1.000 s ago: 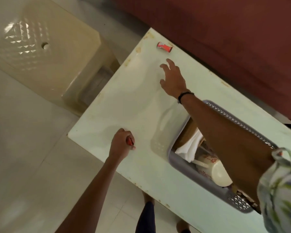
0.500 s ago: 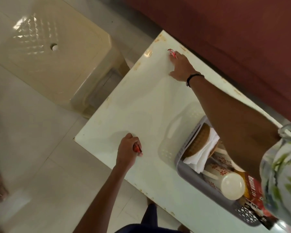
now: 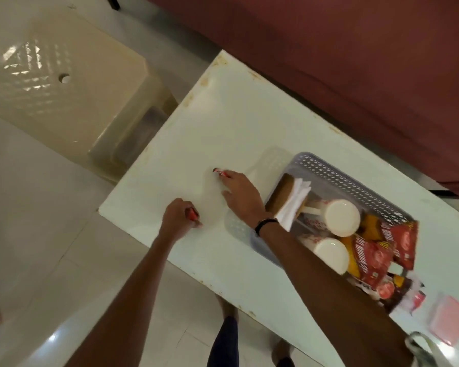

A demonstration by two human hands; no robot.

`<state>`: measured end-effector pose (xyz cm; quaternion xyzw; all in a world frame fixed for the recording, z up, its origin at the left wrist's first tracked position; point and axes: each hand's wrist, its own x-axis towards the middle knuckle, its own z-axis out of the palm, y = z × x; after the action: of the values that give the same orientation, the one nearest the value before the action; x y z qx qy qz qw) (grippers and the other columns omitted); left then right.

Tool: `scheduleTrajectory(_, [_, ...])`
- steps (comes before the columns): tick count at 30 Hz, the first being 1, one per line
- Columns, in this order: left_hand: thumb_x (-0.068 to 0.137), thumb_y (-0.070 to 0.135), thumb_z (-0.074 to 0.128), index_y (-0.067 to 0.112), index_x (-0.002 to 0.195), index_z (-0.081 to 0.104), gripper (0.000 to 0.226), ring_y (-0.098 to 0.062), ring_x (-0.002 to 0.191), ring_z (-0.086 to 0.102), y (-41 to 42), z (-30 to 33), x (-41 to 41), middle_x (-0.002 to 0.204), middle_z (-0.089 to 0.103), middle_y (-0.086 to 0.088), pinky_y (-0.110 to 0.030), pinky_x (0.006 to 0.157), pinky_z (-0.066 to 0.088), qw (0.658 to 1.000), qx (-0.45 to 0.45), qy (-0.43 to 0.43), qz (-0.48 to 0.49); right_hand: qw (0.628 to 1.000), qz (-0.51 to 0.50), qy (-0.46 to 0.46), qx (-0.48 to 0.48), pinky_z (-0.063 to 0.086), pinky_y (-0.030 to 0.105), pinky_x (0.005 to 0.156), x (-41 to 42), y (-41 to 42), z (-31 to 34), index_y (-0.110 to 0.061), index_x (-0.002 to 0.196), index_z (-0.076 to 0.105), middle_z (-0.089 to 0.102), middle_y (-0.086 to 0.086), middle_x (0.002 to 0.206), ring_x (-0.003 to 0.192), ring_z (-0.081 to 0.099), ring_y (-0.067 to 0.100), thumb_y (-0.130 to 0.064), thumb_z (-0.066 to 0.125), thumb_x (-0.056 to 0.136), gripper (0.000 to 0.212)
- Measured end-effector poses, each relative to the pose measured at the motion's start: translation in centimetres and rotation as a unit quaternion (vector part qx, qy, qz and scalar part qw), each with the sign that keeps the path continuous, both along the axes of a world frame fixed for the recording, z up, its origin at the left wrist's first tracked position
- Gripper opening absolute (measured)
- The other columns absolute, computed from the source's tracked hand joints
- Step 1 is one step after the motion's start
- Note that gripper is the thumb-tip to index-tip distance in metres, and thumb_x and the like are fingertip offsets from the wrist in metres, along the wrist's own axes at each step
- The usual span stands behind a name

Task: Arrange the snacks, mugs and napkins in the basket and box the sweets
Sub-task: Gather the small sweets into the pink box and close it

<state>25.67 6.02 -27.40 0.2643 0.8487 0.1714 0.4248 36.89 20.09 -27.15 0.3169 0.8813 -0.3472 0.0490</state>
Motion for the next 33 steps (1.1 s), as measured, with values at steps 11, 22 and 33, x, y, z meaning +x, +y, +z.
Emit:
scheduleTrajectory(11, [0.08, 0.002, 0.069, 0.01, 0.08, 0.05, 0.021, -0.009, 0.054, 0.058, 5.2, 11.2, 15.3, 0.072, 0.055, -0.008, -0.017, 0.053, 0.054, 0.919, 0.224, -0.21, 0.246, 0.915, -0.276, 0.281, -0.091, 0.052, 0.012, 0.072, 15.5, -0.4, 11.1, -0.009, 0.095, 0.068, 0.073, -0.003, 0.096, 0.084, 0.066, 0.004, -0.008, 0.064, 0.087, 0.009])
scheduleTrajectory(22, [0.081, 0.005, 0.069, -0.008, 0.085, 0.066, 0.014, -0.019, 0.067, 0.071, 10.9, 11.2, 42.1, 0.087, 0.071, -0.028, -0.024, 0.065, 0.059, 0.939, 0.177, -0.288, 0.061, 0.791, -0.57, 0.219, -0.043, 0.047, 0.003, 0.066, 43.6, -1.1, 9.7, -0.014, 0.105, 0.061, 0.072, 0.001, 0.099, 0.08, 0.067, 0.003, -0.014, 0.065, 0.088, 0.018])
scheduleTrajectory(33, [0.088, 0.004, 0.06, -0.005, 0.126, 0.049, 0.041, -0.017, 0.068, 0.065, 13.4, 7.2, 49.6, 0.131, 0.054, -0.019, -0.015, 0.056, 0.056, 0.965, 0.148, -0.213, 0.03, 0.76, -0.626, 0.173, -0.021, 0.047, 0.004, 0.067, 51.1, -1.5, 7.6, -0.009, 0.11, 0.06, 0.068, 0.0, 0.088, 0.076, 0.063, 0.007, -0.015, 0.063, 0.09, 0.021])
